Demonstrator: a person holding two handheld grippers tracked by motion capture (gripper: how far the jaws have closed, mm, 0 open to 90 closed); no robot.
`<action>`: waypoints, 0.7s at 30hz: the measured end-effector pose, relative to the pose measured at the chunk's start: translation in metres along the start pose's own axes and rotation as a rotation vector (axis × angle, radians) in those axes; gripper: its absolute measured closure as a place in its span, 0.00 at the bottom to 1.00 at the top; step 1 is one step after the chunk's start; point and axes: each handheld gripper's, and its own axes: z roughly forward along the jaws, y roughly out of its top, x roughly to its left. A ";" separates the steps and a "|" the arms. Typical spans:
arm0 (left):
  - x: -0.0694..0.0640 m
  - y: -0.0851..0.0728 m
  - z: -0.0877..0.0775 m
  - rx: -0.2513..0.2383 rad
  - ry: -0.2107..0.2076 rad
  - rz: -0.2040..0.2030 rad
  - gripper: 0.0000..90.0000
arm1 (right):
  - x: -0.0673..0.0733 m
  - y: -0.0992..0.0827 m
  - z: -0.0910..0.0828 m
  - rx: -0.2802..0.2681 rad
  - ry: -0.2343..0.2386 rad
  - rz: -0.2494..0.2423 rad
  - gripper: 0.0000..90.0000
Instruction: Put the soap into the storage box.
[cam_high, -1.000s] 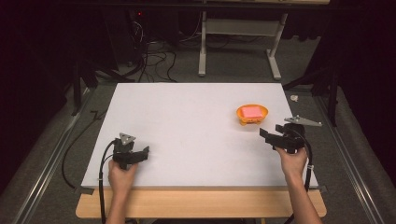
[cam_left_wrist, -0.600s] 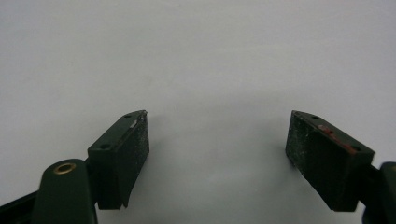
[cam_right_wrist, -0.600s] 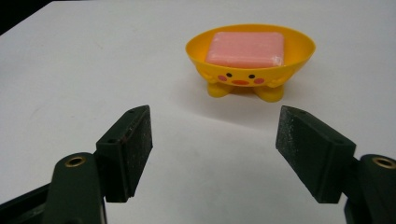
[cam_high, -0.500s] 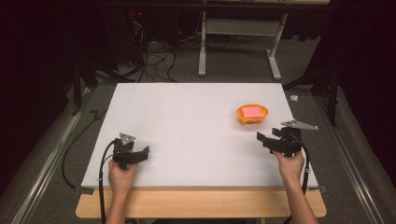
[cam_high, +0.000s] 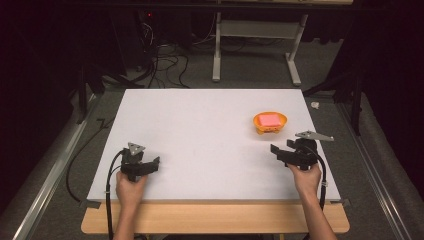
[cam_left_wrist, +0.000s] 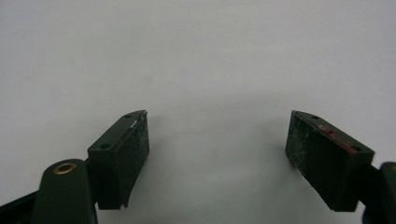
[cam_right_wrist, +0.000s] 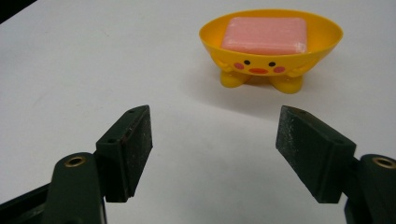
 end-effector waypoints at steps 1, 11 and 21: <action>0.000 0.000 0.000 0.000 0.000 0.000 0.24 | 0.001 0.000 0.001 0.000 0.003 -0.001 0.31; 0.000 0.000 0.000 0.000 0.000 0.000 0.24 | 0.007 -0.004 0.009 0.017 0.019 -0.021 0.31; 0.000 0.000 0.000 0.000 0.001 0.001 0.24 | 0.011 -0.007 0.018 0.032 0.028 -0.031 0.31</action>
